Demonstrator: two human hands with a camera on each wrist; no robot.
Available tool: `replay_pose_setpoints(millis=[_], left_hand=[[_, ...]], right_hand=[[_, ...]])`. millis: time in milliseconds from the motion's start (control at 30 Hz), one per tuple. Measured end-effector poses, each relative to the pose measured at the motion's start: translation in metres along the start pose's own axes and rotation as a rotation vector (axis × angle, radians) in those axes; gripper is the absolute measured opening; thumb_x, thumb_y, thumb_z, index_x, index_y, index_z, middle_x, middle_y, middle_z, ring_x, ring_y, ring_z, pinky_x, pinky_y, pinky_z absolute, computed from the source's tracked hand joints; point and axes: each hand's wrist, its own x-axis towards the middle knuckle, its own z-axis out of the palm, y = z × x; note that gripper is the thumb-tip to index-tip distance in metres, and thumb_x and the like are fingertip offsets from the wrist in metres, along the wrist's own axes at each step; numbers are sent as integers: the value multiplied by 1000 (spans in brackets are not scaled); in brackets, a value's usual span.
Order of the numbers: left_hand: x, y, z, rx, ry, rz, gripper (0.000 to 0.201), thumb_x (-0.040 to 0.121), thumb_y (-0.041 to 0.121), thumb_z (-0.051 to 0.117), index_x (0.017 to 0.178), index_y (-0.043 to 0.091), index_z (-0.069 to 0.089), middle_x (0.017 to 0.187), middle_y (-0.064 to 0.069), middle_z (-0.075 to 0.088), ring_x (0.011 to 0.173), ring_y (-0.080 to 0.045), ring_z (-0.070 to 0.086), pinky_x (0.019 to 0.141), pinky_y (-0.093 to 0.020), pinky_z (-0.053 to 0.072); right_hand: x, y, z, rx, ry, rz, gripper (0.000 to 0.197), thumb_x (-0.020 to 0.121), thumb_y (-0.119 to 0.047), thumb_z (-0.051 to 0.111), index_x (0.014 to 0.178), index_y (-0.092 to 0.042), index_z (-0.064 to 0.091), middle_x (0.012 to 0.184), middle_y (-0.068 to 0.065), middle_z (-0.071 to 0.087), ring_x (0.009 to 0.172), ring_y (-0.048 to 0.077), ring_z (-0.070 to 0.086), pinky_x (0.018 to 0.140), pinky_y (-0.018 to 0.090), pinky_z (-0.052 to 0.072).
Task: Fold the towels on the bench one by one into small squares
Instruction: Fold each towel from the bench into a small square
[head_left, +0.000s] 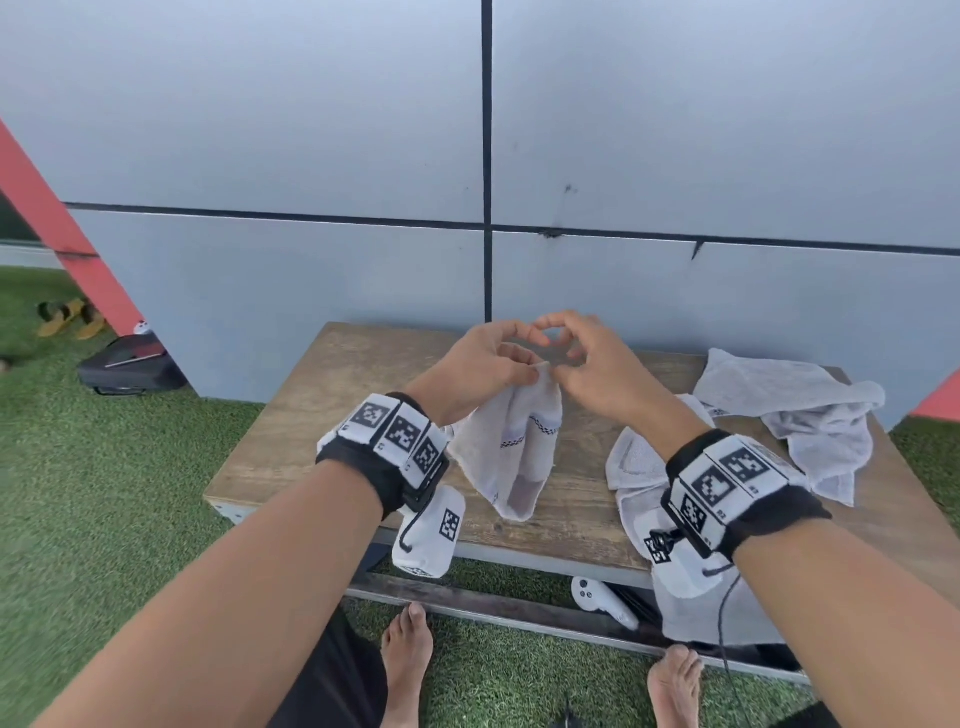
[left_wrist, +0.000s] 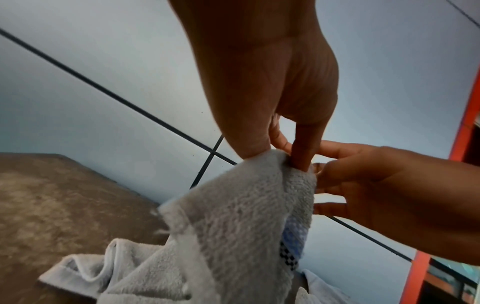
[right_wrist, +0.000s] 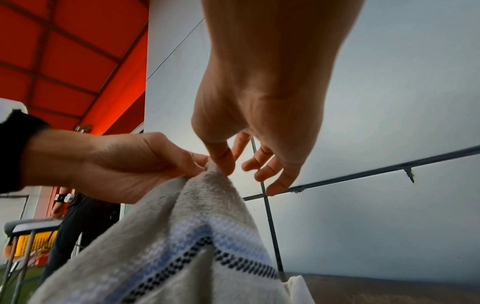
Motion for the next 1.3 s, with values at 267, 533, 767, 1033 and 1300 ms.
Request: replay_pose_setpoints(millis=[267, 533, 767, 1033, 1300], left_hand=[[7, -3, -15, 463, 66, 80, 21, 84, 7, 73, 102, 14, 67, 84, -3, 66, 75, -16, 62, 77, -34, 55], [2, -14, -11, 301, 98, 129, 32, 86, -1, 72, 113, 10, 59, 85, 0, 76, 81, -12, 70, 84, -26, 55], [0, -16, -18, 533, 141, 97, 25, 78, 7, 78, 96, 20, 66, 82, -3, 75, 80, -22, 71, 79, -37, 59], [-3, -29, -47, 634, 410, -68, 38, 86, 9, 70, 50, 15, 60, 50, 2, 48, 50, -12, 40, 40, -10, 27], [3, 6, -75, 446, 760, 60, 16, 91, 5, 59, 95, 13, 72, 76, 5, 64, 69, -10, 58, 54, -13, 42]], right_hand=[[7, 11, -3, -78, -177, -5, 10, 92, -22, 63, 85, -19, 57, 101, -8, 66, 102, 16, 60, 87, 36, 46], [5, 13, 6, -100, -328, -49, 25, 91, -17, 64, 114, -21, 55, 122, -2, 61, 117, 17, 57, 97, 39, 46], [4, 14, 4, -198, -66, -118, 28, 85, -40, 73, 78, -14, 66, 89, 2, 68, 85, 22, 62, 82, 42, 50], [1, 9, -8, -84, 64, -177, 56, 82, -46, 76, 58, -17, 35, 52, -4, 35, 49, 10, 35, 53, 30, 30], [3, 26, -21, -114, -88, -39, 12, 89, -33, 73, 94, -25, 65, 71, 2, 67, 64, 21, 61, 67, 35, 48]])
